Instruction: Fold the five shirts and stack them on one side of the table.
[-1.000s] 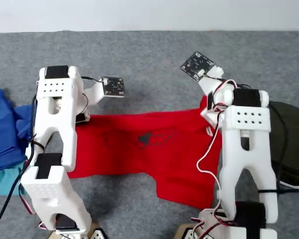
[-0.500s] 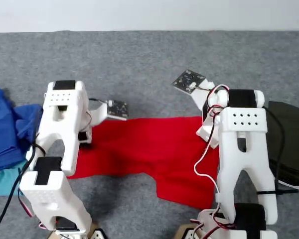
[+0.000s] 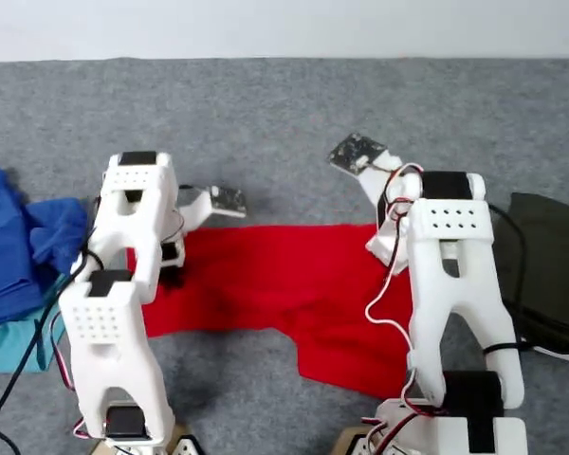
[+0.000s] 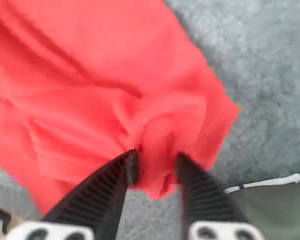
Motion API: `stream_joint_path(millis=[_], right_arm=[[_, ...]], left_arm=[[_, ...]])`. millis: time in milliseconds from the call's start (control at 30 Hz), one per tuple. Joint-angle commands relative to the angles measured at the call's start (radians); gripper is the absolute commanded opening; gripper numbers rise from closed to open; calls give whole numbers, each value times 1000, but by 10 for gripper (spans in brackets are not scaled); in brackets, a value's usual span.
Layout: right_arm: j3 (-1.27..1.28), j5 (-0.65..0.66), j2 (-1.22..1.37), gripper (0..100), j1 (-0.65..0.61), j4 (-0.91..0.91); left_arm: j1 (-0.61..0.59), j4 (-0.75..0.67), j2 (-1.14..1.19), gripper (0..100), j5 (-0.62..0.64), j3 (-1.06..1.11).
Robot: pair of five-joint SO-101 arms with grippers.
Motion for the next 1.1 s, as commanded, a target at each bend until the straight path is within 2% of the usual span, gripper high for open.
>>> stream_joint_path(millis=[0,267,567,833,1067], right_arm=[[-68,-46,-7,254,28,19],[-279,-94,-7,254,31,248],[-385,-144,-10,254,33,366],[-292,-172,-108,253,47,366],[-129,-232,-162,252,48,366]], left_arm=[[3,21,15,86,32,-131],[3,28,-48,87,35,-154],[5,28,-138,83,35,-154],[5,26,-281,83,74,-154],[6,17,-304,83,126,-151]])
